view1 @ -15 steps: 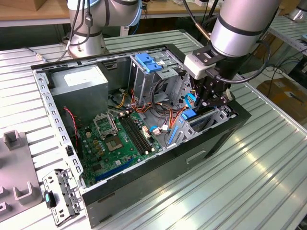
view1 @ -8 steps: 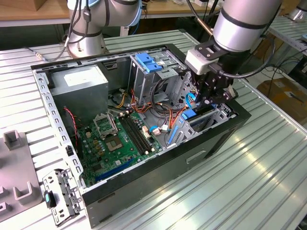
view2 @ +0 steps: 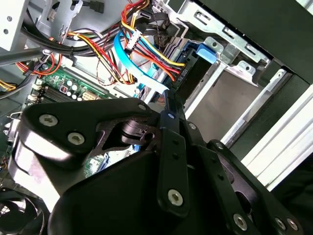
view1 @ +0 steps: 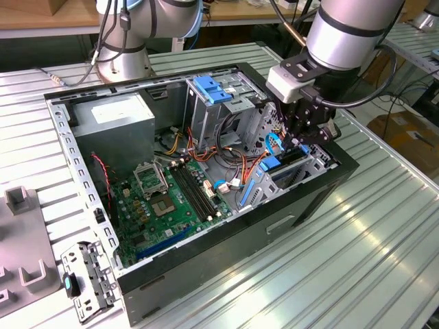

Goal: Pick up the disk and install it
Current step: 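Insert the second disk wire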

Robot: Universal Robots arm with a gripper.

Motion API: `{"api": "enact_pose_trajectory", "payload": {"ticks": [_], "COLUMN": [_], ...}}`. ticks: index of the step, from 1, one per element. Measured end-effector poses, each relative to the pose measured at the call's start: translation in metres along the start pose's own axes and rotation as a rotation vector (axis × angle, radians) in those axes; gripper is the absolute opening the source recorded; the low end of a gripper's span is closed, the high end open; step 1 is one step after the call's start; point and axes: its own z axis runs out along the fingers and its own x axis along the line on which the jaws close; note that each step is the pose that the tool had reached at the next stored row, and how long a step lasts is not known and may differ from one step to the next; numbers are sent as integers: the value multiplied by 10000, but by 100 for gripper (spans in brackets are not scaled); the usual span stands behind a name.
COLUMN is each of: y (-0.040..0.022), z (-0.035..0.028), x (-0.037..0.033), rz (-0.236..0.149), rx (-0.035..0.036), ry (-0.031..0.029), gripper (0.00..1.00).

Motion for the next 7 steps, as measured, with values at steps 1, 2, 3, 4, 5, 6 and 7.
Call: {"api": "enact_pose_trajectory", "payload": {"ticks": [1,2,3,4,5,6,7], "y": [0,0,0,0,0,0,0], "z": [-1,-1,0,0,0,0,0], "x": [0,0,0,-1,-1,-1,-2], "rz": [0,-1,0,0,0,0,0], "rx": [-1,0,0,0,0,0,0], "ry": [1,1,1,1,1,0,1], "gripper": [11,11,11,11,11,11,11]}}
